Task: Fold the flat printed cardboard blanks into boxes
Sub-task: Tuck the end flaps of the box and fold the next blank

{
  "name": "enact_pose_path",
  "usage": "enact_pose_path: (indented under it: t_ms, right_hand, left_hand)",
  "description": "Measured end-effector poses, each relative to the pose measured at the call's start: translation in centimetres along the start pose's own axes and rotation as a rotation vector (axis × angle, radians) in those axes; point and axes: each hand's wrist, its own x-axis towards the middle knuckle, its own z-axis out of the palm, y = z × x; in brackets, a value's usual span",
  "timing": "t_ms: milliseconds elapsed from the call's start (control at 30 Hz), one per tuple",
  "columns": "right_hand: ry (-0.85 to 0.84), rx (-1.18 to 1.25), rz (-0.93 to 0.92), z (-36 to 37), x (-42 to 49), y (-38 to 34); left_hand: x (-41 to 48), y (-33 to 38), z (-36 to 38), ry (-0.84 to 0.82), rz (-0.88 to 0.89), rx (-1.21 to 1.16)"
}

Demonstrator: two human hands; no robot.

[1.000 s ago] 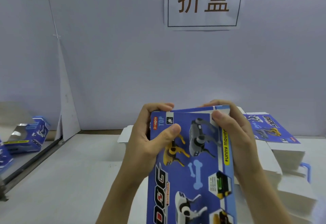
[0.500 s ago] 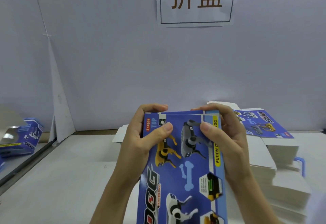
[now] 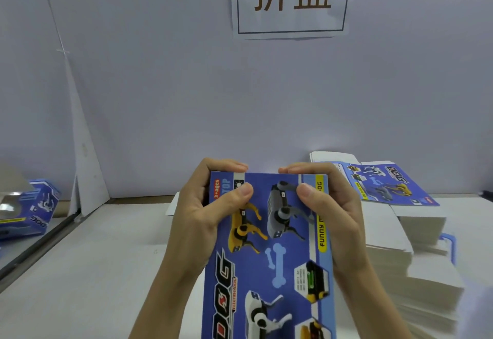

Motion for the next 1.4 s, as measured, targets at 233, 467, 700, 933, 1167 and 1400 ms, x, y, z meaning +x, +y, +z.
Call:
enact_pose_path:
  t_ms: [233,467,700,933,1167,1400]
  right_hand:
    - [0.031,-0.001,-0.014,0.2,0.0,0.3]
    - [0.017,-0.108,-0.082,0.4,0.0,-0.1]
    - [-0.031,-0.227,0.238,-3.6,1.1,0.1]
    - [-0.234,-0.238,0.17,-2.2,0.3,0.2]
    - [-0.132,-0.114,0.082,-1.4,0.4,0.5]
    - [-0.028,0.0,0.251,0.0,0.3,1.0]
  left_hand:
    - [0.1,-0.2,-0.2,0.027,-0.012,0.017]
    - [0.1,-0.4,-0.6,0.02,0.026,-0.08]
    - [0.8,-0.5,-2.5,0.33,0.007,-0.307]
    - [-0.1,1.2,-2.5,-0.066,0.524,0.178]
    - [-0.2,1.3,0.9,0.088,0.073,0.023]
    - [-0.1,0.3,2.2,0.224,-0.073,-0.105]
